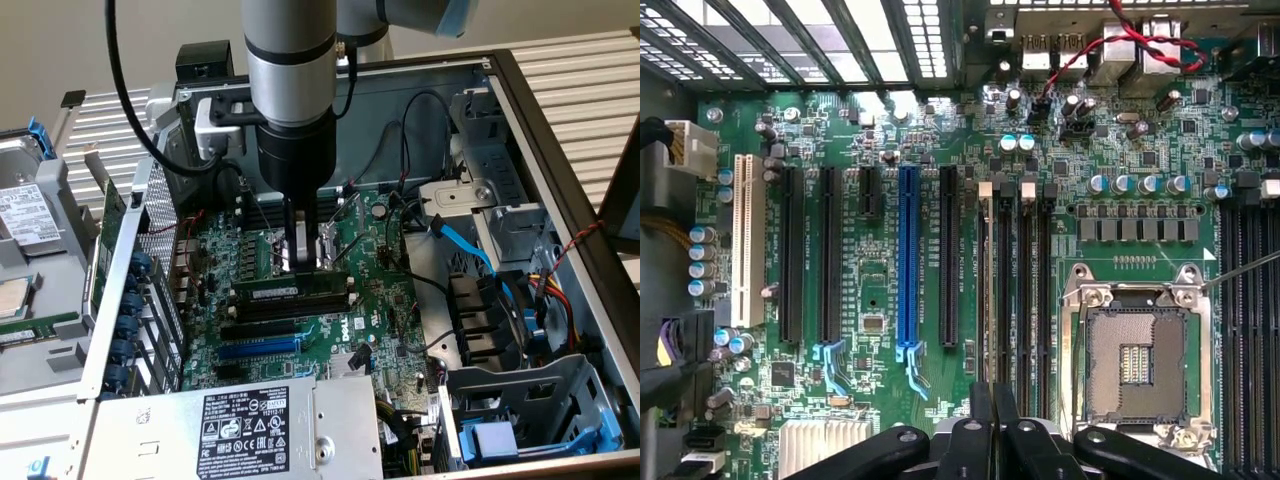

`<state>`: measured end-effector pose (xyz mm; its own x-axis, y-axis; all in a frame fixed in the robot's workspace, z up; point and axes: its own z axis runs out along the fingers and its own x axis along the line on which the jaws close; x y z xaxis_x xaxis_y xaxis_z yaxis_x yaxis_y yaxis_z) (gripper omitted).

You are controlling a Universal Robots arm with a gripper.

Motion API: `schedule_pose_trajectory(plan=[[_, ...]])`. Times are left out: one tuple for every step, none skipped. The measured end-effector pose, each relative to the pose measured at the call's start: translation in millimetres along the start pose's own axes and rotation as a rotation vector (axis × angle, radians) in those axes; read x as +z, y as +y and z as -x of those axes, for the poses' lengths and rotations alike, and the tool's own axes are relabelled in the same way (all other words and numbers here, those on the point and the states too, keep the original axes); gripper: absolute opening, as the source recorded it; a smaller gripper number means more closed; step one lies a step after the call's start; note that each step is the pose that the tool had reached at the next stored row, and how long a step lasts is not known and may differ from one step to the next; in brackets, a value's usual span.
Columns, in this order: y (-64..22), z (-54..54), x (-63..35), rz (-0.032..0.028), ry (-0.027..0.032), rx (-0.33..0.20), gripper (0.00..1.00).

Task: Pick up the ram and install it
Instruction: 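Insert the ram into the slot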

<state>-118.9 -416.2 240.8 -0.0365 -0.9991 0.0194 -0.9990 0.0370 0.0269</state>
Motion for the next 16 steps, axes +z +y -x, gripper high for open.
schedule_pose_trajectory(plan=[[0.2, 0.0, 0.1, -0.0003, 0.0001, 0.000, 0.12], [0.3, 0.0, 0.3, -0.0005, 0.0001, 0.000, 0.12], [0.3, 0.0, 0.4, -0.0008, 0.0001, 0.000, 0.12], [0.3, 0.0, 0.7, -0.0015, 0.0001, 0.000, 0.12], [0.3, 0.0, 0.9, -0.0018, 0.0001, 0.000, 0.12], [0.3, 0.0, 1.0, -0.0020, 0.0000, 0.000, 0.12], [0.3, 0.0, 1.2, -0.0021, 0.0000, 0.000, 0.12], [0.3, 0.0, 1.5, -0.0023, -0.0001, 0.000, 0.12], [0.3, 0.0, 1.8, -0.0024, -0.0001, 0.000, 0.12], [0.3, 0.0, 1.9, -0.0024, 0.0001, 0.000, 0.12], [0.4, 0.0, 2.0, -0.0023, 0.0001, 0.000, 0.12], [0.4, 0.0, 2.0, -0.0024, 0.0002, 0.000, 0.12], [0.3, 0.0, 2.3, -0.0026, 0.0001, 0.000, 0.12], [0.4, 0.0, 2.5, -0.0027, 0.0000, 0.000, 0.12], [0.4, 0.0, 2.6, -0.0027, 0.0001, 0.000, 0.12], [0.4, 0.0, 2.9, -0.0029, 0.0000, 0.000, 0.12]])
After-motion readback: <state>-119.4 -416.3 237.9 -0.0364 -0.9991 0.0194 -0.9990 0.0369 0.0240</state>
